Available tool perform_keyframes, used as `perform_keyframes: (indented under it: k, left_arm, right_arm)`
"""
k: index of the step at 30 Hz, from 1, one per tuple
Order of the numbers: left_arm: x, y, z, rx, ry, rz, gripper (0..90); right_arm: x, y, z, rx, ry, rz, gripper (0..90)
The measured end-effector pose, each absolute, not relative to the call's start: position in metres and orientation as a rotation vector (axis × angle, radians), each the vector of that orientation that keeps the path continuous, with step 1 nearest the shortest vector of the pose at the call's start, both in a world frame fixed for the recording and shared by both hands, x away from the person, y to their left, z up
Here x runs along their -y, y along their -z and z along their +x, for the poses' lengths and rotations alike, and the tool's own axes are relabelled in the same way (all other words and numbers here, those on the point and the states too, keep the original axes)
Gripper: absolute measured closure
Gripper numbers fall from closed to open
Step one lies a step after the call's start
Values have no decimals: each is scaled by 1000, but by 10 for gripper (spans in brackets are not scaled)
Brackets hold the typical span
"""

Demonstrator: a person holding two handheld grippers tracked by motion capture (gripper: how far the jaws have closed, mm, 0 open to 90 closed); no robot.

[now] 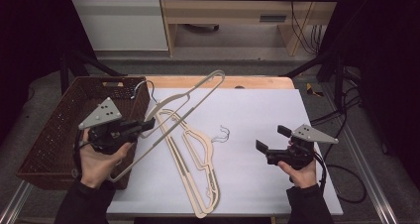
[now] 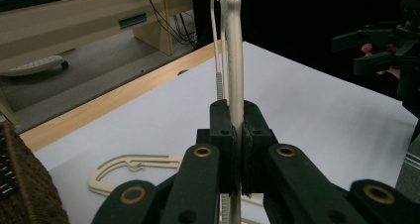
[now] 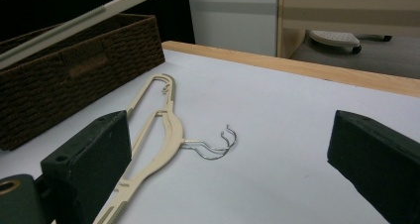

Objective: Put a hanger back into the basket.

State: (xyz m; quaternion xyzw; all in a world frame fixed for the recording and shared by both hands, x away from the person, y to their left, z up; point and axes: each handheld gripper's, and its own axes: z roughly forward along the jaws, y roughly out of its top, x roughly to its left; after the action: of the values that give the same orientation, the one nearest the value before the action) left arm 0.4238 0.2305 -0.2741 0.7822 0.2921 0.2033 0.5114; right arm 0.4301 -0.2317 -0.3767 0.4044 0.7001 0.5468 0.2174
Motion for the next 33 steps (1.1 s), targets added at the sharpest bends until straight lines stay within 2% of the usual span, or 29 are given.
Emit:
perform_keyframes:
  k: [18, 26, 33]
  left_arm:
    - [-303, 251, 464, -749, -519, 1908, 863]
    - [-346, 257, 482, -809, -546, 1919, 863]
    - [-367, 267, 488, -838, -550, 1923, 863]
  right_arm:
    - [240, 377, 429, -1913, -1479, 1140, 30]
    - [239, 378, 429, -1917, -1476, 1140, 29]
    - [239, 379, 430, -1919, -1475, 1142, 28]
